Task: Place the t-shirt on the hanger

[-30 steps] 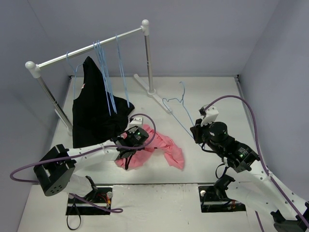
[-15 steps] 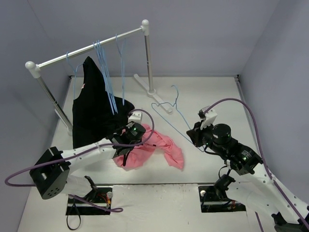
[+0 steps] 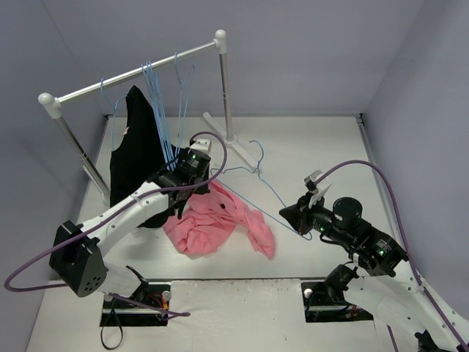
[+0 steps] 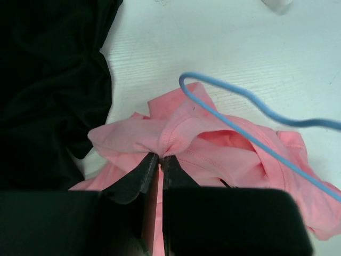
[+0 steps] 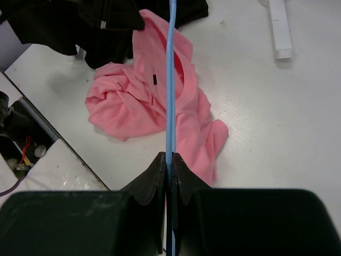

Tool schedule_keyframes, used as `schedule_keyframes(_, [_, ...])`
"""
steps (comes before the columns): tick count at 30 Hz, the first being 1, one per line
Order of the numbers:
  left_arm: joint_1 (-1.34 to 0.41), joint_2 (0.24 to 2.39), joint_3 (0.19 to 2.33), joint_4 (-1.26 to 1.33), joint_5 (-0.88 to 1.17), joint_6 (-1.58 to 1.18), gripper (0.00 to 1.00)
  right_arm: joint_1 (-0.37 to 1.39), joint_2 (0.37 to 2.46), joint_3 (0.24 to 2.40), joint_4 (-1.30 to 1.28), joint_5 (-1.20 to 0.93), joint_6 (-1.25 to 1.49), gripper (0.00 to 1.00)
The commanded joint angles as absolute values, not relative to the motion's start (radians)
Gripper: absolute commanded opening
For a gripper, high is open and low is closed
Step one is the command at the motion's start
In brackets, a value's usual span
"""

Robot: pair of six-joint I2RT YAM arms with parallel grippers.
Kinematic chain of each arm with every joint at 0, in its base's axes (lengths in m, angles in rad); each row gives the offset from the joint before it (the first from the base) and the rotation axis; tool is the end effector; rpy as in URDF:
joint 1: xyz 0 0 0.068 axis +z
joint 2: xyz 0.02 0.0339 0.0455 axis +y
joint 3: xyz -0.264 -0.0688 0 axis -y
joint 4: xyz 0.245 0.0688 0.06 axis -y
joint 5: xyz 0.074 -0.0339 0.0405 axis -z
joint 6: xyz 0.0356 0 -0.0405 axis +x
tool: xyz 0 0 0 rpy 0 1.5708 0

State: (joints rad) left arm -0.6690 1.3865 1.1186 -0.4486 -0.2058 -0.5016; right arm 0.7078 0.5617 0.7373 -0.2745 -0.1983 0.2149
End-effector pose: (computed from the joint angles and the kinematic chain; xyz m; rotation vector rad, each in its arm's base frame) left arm 0.2444 -0.1840 0.2945 0.0844 2.2965 -0.3796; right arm 0.0985 0.0935 0.3452 -0.5747 1.6439 0.8538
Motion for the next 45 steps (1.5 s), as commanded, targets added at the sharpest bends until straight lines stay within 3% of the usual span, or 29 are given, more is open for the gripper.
schedule_keyframes(1, [-0.647,1.419,1.245,-0.588,-0.173,-0.442,0.0,0.71,0.559,0.733,-0.219,-0.246,0.231,0.0])
schedule_keyframes(17, [-0.561,1.565,1.444,-0.758,-0.129,-0.4,0.0,0.715,0.528,0.728,-0.219,-0.283,0.254,0.0])
schedule_keyframes(35, [-0.555,1.557,1.516,-0.775,0.002,-0.299,0.0,0.719,0.611,0.762,-0.218,-0.288,0.19,0.0])
schedule_keyframes(45, [-0.555,1.557,1.674,-0.921,0.087,-0.174,0.0,0.719,0.678,0.868,-0.196,-0.308,0.076,0.0])
